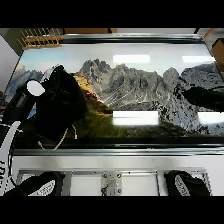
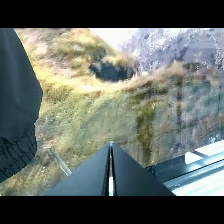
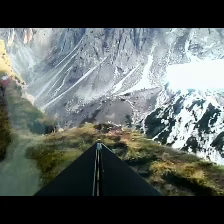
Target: Fold the clothes and pants, and hang the long-sleeved shirts on hangers.
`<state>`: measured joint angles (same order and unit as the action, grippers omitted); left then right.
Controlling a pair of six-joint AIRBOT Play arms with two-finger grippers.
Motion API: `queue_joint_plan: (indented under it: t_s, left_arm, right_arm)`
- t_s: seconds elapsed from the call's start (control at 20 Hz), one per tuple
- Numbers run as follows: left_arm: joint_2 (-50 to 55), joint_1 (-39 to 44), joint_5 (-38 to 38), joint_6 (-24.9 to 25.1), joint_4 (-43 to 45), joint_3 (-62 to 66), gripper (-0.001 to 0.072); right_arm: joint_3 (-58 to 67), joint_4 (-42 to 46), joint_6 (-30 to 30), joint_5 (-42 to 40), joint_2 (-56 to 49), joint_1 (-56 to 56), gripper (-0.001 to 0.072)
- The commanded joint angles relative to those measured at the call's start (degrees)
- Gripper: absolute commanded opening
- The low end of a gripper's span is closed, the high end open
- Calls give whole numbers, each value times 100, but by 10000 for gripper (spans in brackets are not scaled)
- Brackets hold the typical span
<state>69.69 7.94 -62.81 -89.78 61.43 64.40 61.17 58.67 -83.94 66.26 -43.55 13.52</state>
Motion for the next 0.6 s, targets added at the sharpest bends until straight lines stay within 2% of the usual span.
queue_joint_plan:
  t_s: [0.0,0.5,0.55]
  left_arm:
    - [-2,4,0,-2,0,-2,11]
    - [-4,2,125,4,13,0,20]
    - [-2,-101,262,151,280,61,714]
  right_arm:
    - [7,0,-2,2,-4,-4,31]
    - [7,0,-2,2,-4,-4,31]
    - [7,0,-2,2,-4,-4,31]
